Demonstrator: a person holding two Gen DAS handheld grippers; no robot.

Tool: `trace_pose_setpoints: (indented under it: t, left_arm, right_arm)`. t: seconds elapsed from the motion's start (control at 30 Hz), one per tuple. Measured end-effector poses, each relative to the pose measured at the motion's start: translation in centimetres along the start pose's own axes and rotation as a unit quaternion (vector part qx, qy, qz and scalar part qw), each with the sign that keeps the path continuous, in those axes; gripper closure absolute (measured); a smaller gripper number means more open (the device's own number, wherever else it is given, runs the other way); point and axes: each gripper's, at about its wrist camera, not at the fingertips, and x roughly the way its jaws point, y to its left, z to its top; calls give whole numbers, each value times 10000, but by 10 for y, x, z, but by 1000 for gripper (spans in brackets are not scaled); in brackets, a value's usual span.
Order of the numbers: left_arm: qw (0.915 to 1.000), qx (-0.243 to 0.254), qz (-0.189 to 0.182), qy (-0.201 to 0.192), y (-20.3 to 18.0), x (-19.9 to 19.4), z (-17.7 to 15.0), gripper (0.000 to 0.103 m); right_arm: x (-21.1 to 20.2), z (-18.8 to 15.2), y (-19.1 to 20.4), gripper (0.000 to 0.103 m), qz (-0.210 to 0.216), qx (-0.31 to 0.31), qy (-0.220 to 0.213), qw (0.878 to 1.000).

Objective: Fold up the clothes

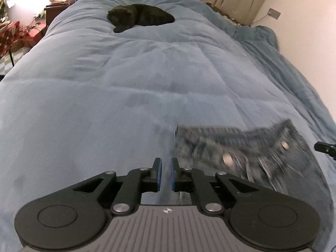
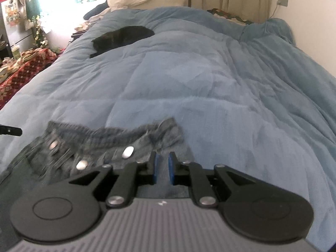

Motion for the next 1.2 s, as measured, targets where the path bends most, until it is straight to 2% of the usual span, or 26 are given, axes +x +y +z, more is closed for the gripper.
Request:
trace_pose_setpoints:
  t: [0.07, 0.2, 0.3, 0.37, 0.47, 0.53, 0.73, 0.87, 1.0, 1.17, 1.2]
  left_arm:
    - [10000, -59, -9, -8, 5, -21, -16, 94]
    - [9995, -279, 121, 81, 22, -45, -50, 76]
    - [9980, -557, 181, 217, 33, -53, -73, 76]
    - [9976, -570, 255, 283, 35, -54, -88, 78]
    - [9968, -417, 489, 479, 34, -46, -107, 78]
    - [9948, -502, 626, 628, 41, -39, -120, 80]
    - [9936, -691, 673, 587, 54, -47, -141, 82]
    - [9938, -623, 742, 551, 53, -54, -145, 81]
    - [9926, -900, 690, 428, 57, -54, -150, 81]
    - [9895, -1279, 608, 304, 62, -67, -154, 81]
    - [9885, -1361, 589, 285, 62, -70, -153, 82]
  right_arm:
    - [-19, -12, 4, 89, 2, 0, 27, 10000]
    - [-45, -37, 7, 83, -62, 218, 152, 9996]
    - [-58, -51, 12, 83, -27, 439, 265, 9987]
    - [-64, -59, 18, 83, 50, 521, 318, 9981]
    - [-67, -68, 35, 83, 205, 337, 394, 9984]
    - [-68, -74, 49, 83, 344, 258, 463, 9980]
    - [-66, -81, 79, 83, 614, 35, 600, 9963]
    - [-60, -70, 111, 83, 1056, -188, 527, 9928]
    - [-43, -56, 162, 84, 1603, -601, 437, 9843]
    - [-12, -43, 232, 86, 2410, -1183, 394, 9625]
    - [-5, -43, 248, 90, 2550, -1383, 401, 9561]
